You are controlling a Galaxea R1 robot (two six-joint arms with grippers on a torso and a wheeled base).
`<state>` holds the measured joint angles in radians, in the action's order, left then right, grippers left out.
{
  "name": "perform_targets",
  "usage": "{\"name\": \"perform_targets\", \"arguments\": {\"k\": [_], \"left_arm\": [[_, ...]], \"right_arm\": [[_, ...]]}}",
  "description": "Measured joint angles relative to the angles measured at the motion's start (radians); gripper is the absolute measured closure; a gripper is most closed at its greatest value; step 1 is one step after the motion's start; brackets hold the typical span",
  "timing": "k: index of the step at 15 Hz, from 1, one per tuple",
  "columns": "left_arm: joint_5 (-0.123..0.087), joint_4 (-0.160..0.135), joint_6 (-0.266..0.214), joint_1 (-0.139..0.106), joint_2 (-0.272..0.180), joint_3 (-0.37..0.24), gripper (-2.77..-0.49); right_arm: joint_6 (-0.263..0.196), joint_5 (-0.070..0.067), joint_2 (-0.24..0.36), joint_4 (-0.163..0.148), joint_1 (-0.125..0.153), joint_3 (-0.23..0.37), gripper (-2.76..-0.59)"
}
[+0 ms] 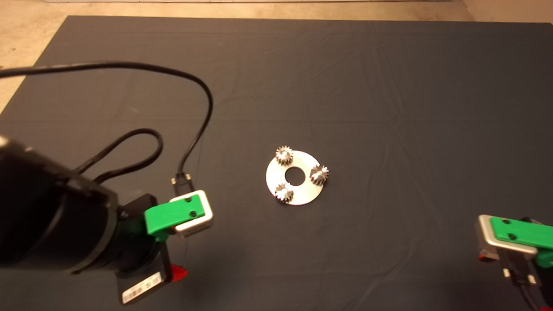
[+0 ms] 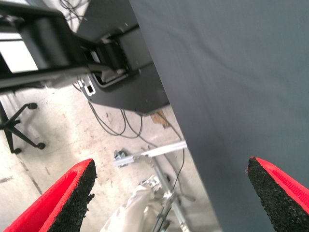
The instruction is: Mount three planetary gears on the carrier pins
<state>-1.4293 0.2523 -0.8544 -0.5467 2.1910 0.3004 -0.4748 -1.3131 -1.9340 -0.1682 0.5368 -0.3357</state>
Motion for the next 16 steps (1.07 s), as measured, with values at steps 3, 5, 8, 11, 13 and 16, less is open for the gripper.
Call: {"name": "perform_targets", "arguments": {"k": [3,5,8,11,13,16], "left_arm": [[-0.018,0.053,-0.020,0.074,-0.019,-0.025,-1.47],[-0.016,0.158,-0.060,0.145,0.001,-0.026,-1.47],[-0.027,0.216,-0.121,0.202,0.111,-0.026,-1.47],[-0.094,0.254,-0.133,0.210,0.165,-0.025,-1.48],[-0.094,0.265,-0.133,0.212,0.168,-0.025,-1.48],[-0.098,0.271,-0.133,0.212,0.162,-0.025,-1.48]], "right_arm": [[-0.048,0.021,-0.033,0.032,-0.044,0.000,-2.33],[-0.060,0.016,-0.034,0.108,-0.140,0.000,-2.33],[-0.078,-0.002,-0.082,0.171,-0.187,0.000,-2.33],[-0.082,-0.061,-0.137,0.227,-0.196,0.000,-2.33],[-0.101,-0.083,-0.232,0.293,-0.199,0.000,-2.33],[-0.159,-0.123,-0.375,0.357,-0.207,0.000,-2.33]]}}
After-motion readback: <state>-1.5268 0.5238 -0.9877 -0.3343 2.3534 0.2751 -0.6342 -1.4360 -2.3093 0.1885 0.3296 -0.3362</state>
